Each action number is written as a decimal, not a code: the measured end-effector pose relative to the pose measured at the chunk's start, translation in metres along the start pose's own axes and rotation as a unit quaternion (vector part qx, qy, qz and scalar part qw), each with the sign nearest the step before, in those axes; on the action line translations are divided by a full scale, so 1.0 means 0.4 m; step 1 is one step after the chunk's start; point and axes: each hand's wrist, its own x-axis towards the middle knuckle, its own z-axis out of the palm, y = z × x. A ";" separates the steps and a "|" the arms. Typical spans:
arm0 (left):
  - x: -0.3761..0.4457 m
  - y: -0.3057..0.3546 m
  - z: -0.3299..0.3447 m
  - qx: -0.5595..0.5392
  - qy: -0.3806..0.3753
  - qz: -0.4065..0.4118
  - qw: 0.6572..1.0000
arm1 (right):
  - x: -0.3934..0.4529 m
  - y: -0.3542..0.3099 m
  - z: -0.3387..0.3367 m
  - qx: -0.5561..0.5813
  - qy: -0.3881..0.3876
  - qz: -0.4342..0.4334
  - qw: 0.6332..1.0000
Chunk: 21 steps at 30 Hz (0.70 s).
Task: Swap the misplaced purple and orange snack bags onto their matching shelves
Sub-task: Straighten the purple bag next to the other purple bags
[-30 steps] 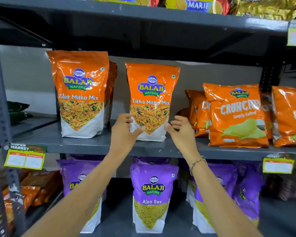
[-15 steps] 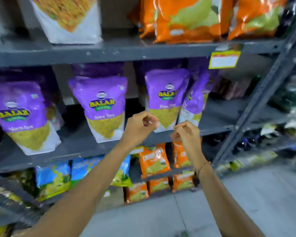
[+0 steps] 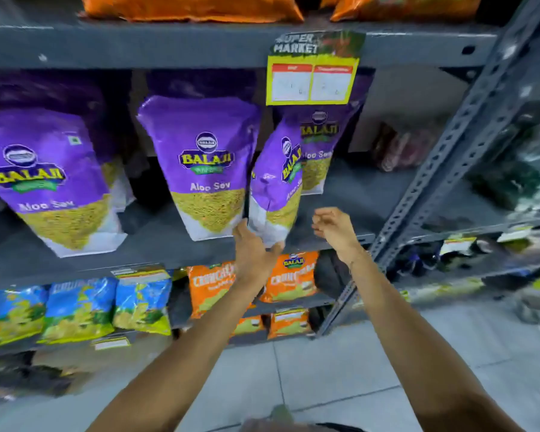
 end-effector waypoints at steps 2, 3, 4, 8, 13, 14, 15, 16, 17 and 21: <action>0.005 0.021 0.039 -0.027 0.046 -0.021 0.998 | 0.050 -0.018 -0.010 -0.027 -0.050 -0.020 0.998; 0.007 0.029 0.057 -0.025 0.068 -0.031 0.997 | 0.072 -0.026 -0.012 -0.036 -0.076 -0.026 0.996; 0.009 0.034 0.073 -0.016 0.085 -0.040 0.995 | 0.092 -0.032 -0.015 -0.044 -0.102 -0.031 0.993; 0.029 0.028 0.113 -0.001 0.143 -0.050 0.988 | 0.148 -0.034 -0.019 -0.097 -0.192 -0.025 0.976; 0.051 -0.005 0.100 -0.026 0.130 -0.019 0.991 | 0.178 -0.041 -0.039 -0.086 -0.281 -0.042 0.955; 0.059 -0.014 0.090 -0.027 0.114 -0.012 0.993 | 0.180 -0.044 -0.044 -0.083 -0.288 -0.044 0.953; 0.067 -0.023 0.081 -0.030 0.095 -0.003 0.995 | 0.179 -0.045 -0.051 -0.071 -0.300 -0.042 0.951; 0.078 -0.030 0.073 -0.033 0.072 0.009 0.997 | 0.179 -0.042 -0.057 -0.053 -0.318 -0.039 0.946; 0.089 -0.035 0.067 -0.032 0.047 0.017 0.998 | 0.176 -0.039 -0.064 -0.040 -0.339 -0.038 0.939; 0.134 -0.039 0.070 0.004 -0.026 0.013 1.000 | 0.150 -0.018 -0.088 -0.023 -0.328 -0.029 0.944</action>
